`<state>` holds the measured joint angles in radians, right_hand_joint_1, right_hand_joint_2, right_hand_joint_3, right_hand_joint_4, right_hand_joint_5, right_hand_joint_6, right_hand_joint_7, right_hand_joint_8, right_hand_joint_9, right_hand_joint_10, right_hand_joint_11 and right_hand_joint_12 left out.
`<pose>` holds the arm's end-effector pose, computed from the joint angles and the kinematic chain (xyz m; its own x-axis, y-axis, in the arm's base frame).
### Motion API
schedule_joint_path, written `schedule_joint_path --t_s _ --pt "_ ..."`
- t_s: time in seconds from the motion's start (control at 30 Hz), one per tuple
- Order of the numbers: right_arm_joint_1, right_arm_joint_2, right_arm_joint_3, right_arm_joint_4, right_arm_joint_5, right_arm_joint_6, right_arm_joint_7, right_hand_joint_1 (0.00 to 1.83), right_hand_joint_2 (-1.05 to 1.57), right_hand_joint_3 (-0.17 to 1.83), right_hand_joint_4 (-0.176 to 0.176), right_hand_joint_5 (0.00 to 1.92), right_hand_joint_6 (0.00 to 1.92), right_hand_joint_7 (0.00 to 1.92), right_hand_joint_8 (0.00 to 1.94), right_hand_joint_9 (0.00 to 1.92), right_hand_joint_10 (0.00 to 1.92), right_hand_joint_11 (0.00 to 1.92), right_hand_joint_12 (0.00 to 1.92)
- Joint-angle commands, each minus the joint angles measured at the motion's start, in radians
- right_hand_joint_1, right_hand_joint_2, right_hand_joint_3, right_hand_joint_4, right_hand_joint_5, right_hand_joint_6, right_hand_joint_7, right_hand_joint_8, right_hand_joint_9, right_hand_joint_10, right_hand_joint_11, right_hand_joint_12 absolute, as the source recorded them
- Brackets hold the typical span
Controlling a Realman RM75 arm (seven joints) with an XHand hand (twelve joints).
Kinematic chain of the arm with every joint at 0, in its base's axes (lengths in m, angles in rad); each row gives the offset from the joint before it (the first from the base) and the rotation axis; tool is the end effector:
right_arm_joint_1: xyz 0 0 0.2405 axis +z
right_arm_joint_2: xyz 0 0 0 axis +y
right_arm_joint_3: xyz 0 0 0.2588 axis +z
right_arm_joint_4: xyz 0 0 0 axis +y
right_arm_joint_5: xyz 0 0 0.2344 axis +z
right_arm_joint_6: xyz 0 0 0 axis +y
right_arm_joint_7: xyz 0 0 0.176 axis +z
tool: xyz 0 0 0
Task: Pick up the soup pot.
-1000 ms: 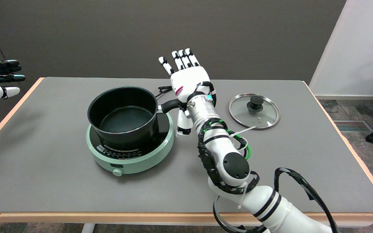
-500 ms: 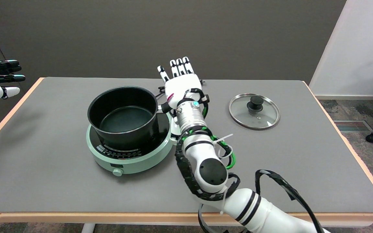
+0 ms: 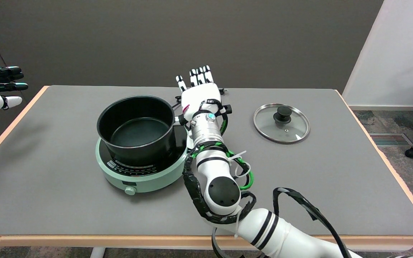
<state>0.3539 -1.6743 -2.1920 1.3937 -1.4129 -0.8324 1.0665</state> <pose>-0.1862 -0.4465 0.1102 0.9333 0.0139 -0.3588 0.3478 0.2140 0.9128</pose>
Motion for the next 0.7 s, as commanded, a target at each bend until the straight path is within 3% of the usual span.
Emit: schedule_joint_path --t_s 0.03,0.7 --pt "0.019 -0.010 0.011 -0.042 0.038 -0.036 -0.009 1.16 -0.97 1.80 0.176 0.06 0.06 0.06 0.06 0.06 0.06 0.06 0.06" --pt "0.004 0.000 0.045 -0.035 0.098 -0.041 -0.009 1.16 -0.97 1.81 0.176 0.06 0.06 0.06 0.06 0.06 0.06 0.06 0.06"
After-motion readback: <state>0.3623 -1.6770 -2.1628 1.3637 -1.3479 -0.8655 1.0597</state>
